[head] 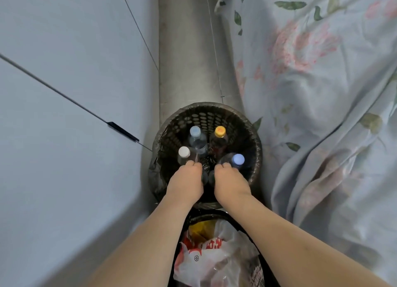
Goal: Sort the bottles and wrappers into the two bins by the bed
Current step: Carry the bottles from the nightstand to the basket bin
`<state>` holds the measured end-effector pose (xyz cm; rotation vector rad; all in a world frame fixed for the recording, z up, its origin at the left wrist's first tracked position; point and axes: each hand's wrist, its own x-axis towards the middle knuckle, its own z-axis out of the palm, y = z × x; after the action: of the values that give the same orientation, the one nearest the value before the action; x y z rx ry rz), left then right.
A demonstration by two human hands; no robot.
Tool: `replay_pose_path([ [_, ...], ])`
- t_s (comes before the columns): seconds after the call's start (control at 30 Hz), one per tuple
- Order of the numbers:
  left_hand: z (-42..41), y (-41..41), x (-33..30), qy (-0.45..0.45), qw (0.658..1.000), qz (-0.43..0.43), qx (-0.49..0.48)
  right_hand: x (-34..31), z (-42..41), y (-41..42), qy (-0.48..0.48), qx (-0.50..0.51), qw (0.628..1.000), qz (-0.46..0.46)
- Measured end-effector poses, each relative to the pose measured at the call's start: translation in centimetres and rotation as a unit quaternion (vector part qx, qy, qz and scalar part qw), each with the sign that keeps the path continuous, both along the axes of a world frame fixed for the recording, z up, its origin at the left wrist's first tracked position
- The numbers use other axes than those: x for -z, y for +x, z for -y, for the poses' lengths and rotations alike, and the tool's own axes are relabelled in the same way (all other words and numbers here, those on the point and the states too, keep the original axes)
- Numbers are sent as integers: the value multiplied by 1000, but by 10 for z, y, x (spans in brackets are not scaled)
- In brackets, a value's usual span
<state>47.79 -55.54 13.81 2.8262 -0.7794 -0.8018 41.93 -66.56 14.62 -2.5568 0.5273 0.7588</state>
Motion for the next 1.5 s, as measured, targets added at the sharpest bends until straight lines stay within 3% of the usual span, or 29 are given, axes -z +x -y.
replay_pose_path([
  [0.2, -4, 0, -24, 8, 1000, 2, -1, -38, 12, -4, 12, 5, 1000, 21],
  [0.4, 9, 5, -135, -31, 999, 42, -7, -166, 50, -20, -6, 40, 994, 101],
  [0.5, 29, 7, -235, -59, 996, 67, 0, -269, 71, -28, -20, 51, 992, 113],
  [0.77, 75, -67, -604, -197, 970, 144, -9, -626, 113, -110, -82, 31, 968, 235],
  [0.9, 89, -129, -705, -275, 942, 189, 37, -736, 115, -167, -109, 44, 950, 289],
  [1.1, 102, -154, -758, -310, 914, 234, 113, -797, 114, -229, -147, 119, 918, 348],
  [1.27, 115, -157, -780, -309, 907, 227, 172, -809, 109, -275, -154, 215, 901, 344],
  [1.5, 170, -225, -792, -349, 859, 197, 317, -820, 106, -378, -193, 363, 852, 323],
])
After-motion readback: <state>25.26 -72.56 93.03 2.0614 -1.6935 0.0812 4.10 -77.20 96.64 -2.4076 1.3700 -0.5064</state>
